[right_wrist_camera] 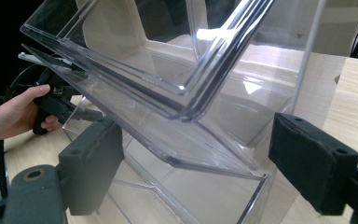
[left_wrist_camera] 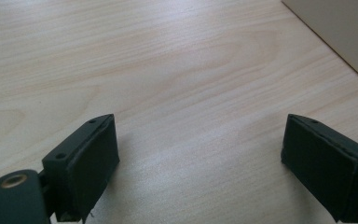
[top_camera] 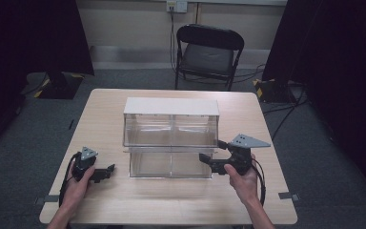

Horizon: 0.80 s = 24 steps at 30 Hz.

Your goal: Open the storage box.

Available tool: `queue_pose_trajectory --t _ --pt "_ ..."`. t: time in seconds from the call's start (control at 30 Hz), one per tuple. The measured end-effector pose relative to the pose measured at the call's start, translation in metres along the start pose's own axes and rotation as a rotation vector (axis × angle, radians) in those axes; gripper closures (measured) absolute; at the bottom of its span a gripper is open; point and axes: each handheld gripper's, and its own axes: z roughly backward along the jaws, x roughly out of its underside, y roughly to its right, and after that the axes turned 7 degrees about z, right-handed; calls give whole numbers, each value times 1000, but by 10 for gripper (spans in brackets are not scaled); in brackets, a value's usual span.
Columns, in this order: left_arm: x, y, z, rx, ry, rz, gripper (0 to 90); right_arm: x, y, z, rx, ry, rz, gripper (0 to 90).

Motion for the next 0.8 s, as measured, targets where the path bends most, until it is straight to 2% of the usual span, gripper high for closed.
queue_pose_trajectory --t 0.8 --pt "0 0 0 1 0 1 103 -1 0 0 0 -4 3 175"
